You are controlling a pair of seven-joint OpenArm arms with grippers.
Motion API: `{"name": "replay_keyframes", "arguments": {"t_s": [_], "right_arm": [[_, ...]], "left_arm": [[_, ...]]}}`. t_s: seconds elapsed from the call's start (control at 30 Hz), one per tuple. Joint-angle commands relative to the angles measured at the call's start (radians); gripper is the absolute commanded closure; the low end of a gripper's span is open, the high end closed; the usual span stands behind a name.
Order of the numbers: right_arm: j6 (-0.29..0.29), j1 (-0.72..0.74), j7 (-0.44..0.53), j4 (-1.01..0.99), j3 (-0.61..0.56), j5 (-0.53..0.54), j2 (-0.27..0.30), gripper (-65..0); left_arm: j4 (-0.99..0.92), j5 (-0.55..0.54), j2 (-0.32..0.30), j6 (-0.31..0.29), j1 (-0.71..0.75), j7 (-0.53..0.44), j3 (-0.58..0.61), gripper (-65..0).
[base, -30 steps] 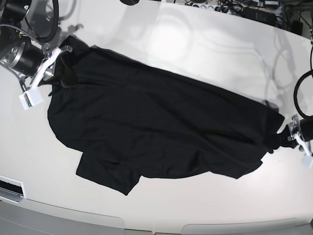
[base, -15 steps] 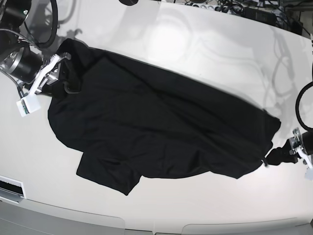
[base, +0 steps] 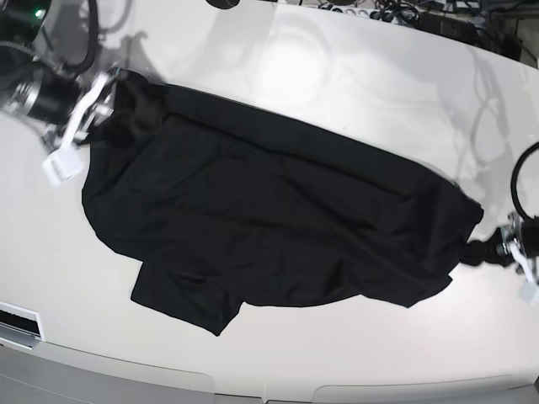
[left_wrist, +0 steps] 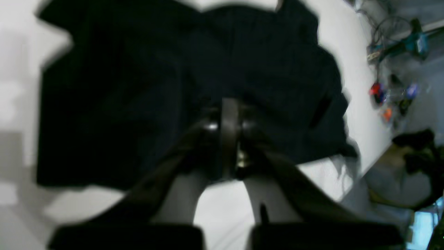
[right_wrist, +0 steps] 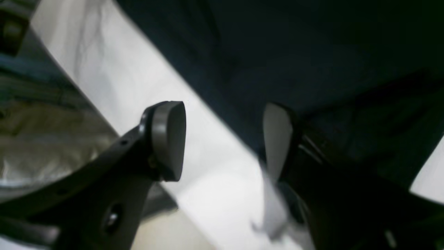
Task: Layout the t-shirt on the table in an organized manner, then fold the t-shirt properly
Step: 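Grasp the shirt's edge with the right gripper and the side with the left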
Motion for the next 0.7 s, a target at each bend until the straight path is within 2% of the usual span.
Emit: {"name": "replay_keyframes", "arguments": {"t_s": [0.0, 0.07, 0.2, 0.23, 0.27, 0.33, 0.37, 0.5, 0.6, 0.67], "right_arm": [[0.005, -0.010, 0.024, 0.013, -0.027, -0.028, 0.011, -37.2], [0.005, -0.033, 0.096, 0.013, -0.094, -0.174, 0.023, -35.7], [0.005, -0.059, 0.263, 0.013, -0.235, -0.439, 0.088, -34.4], [0.005, -0.058, 0.288, 0.013, -0.261, -0.494, 0.102, -30.0], [-0.011, -0.056, 0.312, 0.013, -0.278, -0.537, 0.114, -23.0], [-0.043, -0.056, 0.350, 0.013, -0.289, -0.586, 0.127, -4.9], [-0.047, -0.056, 0.356, 0.013, -0.289, -0.598, 0.126, 0.0], [-0.045, -0.056, 0.385, 0.012, -0.289, -0.596, 0.126, 0.0], [-0.047, -0.052, 0.459, -0.023, -0.293, -0.625, 0.124, 0.0], [-0.055, -0.037, 0.467, -0.071, -0.294, -0.655, 0.121, 0.0]], "left_arm": [[0.014, -0.023, -0.020, -0.006, -0.016, -0.010, 0.018, 0.0], [0.015, -0.015, -0.023, -0.006, -0.007, -0.009, 0.077, 0.0], [0.045, 0.031, -0.031, -0.006, -0.007, -0.013, 0.162, 0.0], [0.063, 0.037, -0.031, -0.006, -0.008, -0.019, 0.168, 0.0], [0.082, 0.040, -0.031, -0.006, -0.007, -0.025, 0.167, 0.0], [0.111, 0.064, -0.030, -0.006, -0.007, -0.042, 0.167, 0.0], [0.121, 0.089, -0.030, -0.006, -0.007, -0.057, 0.167, 0.0], [0.127, 0.186, -0.024, -0.006, 0.002, -0.114, 0.168, 0.0], [0.127, 0.295, -0.024, -0.006, 0.039, -0.227, 0.168, 0.0], [0.127, 0.363, -0.021, -0.006, 0.072, -0.296, 0.168, 0.0]]}}
